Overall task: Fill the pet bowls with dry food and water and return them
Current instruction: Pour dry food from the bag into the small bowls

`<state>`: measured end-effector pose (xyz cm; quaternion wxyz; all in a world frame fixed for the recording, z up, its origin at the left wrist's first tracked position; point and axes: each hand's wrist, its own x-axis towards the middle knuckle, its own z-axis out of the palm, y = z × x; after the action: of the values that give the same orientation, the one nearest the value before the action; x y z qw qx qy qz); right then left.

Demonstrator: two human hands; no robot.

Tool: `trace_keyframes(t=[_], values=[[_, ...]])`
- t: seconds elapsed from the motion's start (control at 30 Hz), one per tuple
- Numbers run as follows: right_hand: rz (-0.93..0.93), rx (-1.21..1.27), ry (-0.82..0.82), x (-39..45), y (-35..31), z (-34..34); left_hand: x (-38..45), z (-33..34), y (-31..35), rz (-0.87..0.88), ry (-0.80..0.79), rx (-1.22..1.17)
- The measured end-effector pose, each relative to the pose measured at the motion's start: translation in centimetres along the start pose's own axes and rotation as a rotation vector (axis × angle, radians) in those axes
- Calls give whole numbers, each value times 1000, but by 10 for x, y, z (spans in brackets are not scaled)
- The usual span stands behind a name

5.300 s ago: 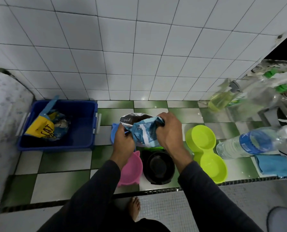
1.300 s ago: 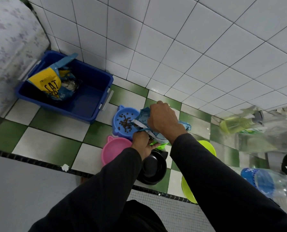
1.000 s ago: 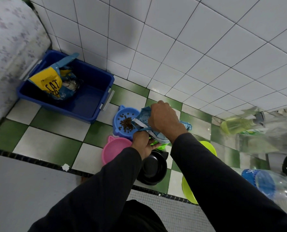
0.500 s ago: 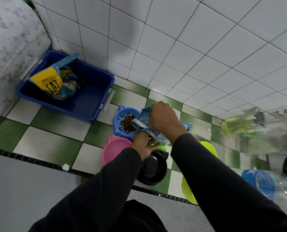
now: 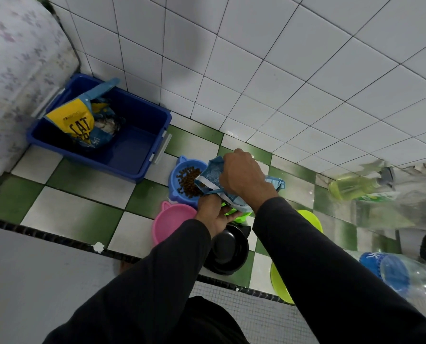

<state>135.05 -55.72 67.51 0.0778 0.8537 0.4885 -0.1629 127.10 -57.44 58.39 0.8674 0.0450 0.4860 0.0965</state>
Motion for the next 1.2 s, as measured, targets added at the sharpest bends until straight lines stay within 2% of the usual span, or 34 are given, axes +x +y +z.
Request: trace_keyframes(t=[0.47, 0.63, 0.97, 1.2], values=[[61, 107, 43, -5, 15, 6, 4, 2, -2, 61, 85, 65], [122, 180, 69, -12, 34, 6, 3, 7, -12, 140, 83, 133], [200, 370, 119, -36, 63, 6, 2, 21, -33, 342, 210, 280], [266, 453, 211, -55, 92, 7, 0, 38, -54, 447, 218, 400]])
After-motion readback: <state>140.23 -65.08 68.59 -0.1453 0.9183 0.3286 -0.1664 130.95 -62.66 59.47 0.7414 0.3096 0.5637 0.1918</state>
